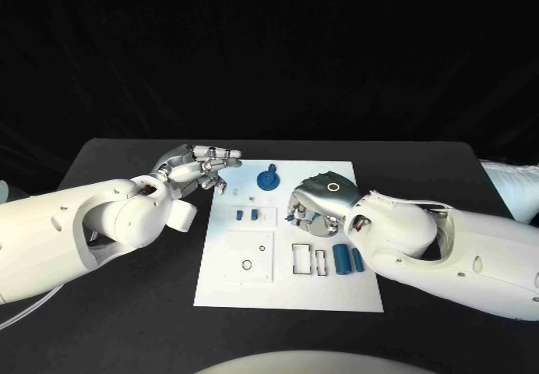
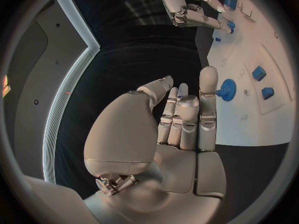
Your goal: Assemble the parts on the task board
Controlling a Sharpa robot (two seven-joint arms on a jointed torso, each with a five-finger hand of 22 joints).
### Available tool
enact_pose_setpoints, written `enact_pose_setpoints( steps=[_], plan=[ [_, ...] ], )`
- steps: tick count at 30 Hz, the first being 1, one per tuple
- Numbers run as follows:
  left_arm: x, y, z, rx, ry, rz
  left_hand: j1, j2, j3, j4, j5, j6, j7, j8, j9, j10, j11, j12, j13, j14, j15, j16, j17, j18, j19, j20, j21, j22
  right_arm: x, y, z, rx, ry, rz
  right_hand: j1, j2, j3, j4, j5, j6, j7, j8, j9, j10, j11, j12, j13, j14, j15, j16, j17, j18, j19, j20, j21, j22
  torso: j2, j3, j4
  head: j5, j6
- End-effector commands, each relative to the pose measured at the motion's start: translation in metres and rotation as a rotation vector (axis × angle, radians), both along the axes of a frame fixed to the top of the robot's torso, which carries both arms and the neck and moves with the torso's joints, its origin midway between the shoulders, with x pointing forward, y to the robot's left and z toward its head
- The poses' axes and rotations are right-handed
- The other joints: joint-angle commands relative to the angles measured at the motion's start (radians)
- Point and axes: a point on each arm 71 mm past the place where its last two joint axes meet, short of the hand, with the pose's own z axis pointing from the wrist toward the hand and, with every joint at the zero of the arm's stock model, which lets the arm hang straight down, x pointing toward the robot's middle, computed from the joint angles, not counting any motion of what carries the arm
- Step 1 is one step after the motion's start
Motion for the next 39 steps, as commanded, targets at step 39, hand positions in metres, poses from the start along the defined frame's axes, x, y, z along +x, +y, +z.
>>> enact_pose_setpoints(
  steps=[39],
  plan=[
    [0.003,0.0,0.001,0.01,-0.02,-0.013,0.002,0.007,-0.011,-0.002,-0.001,0.008,-0.007,0.018,0.0,-0.006,-0.006,0.021,0.0,-0.005,0.004,0.004,-0.006,0.017,0.0,0.005,-0.006,-0.003,0.072,0.047,-0.019,-0.056,0.041,-0.065,0.005,-0.012,0.005,0.004,0.003,-0.004,0.007,-0.001,0.0,-0.001,0.005,-0.002,-0.001,0.081,-0.004,0.0,0.143,0.004,0.065,-0.003,-0.004,0.2,0.002,0.001,-0.0019,0.019,0.019]
  ],
)
